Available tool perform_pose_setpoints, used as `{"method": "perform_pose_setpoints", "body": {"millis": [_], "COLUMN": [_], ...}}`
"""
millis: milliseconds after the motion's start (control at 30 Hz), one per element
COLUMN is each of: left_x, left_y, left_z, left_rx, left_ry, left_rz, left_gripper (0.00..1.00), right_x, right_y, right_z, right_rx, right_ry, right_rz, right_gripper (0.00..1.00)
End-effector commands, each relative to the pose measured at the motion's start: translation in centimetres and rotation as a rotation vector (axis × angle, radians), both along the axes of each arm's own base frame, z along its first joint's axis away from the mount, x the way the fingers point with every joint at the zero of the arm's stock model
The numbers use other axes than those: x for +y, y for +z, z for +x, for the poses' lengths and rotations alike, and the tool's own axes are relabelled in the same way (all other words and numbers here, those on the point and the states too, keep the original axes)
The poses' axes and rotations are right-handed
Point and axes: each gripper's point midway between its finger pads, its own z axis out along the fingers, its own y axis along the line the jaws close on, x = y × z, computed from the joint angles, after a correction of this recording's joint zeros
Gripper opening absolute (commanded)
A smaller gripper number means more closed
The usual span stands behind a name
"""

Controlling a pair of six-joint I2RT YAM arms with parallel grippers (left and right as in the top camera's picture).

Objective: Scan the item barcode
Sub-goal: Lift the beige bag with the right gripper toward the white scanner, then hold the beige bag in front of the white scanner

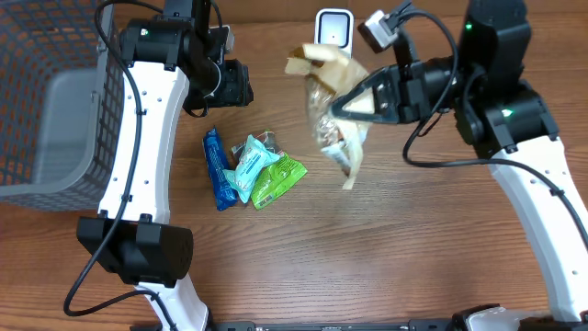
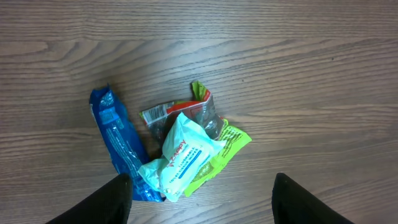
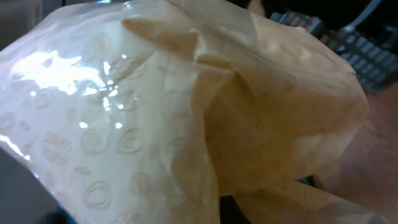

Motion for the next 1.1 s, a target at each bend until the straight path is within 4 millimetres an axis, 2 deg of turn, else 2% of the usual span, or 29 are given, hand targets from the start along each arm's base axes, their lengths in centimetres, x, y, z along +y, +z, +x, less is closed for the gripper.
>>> {"method": "perform_pose_setpoints", "body": {"millis": [0, 200, 333, 567, 867, 1067], "left_x": [-0.3, -0.3, -0.3, -0.3, -0.4, -0.4], "left_y": [-0.5, -0.5, -0.5, -0.5, -0.5, -0.5], "left_z": [-0.1, -0.1, -0.1, -0.1, 0.0, 0.0], "left_rx": [0.018, 0.021, 0.022, 0.021, 0.017, 0.014], "left_ry": [-0.007, -0.007, -0.007, -0.007, -0.008, -0.007], "left_rz": [-0.014, -0.013, -0.013, -0.013, -0.013, -0.013], "left_gripper": [0.63, 0.64, 0.64, 0.64, 0.64, 0.73], "right_x": [-1.5, -3.6, -4.1, -4.0, -4.0, -3.9], "right_y": [0.2, -0.6, -1.3, -1.6, -0.9, -0.8], "right_z": [1.0, 3.4, 4.4, 4.7, 4.9, 5.7], "right_rx": [0.16, 0.24, 0.269, 0.269, 0.169, 0.08], "right_ry": [-0.02, -0.098, -0.114, -0.114, -0.115, -0.136], "right_rz": [-0.033, -0.041, -0.044, -0.044, -0.027, -0.012], "right_gripper": [0.04, 0.03, 0.03, 0.03, 0.04, 0.04]}}
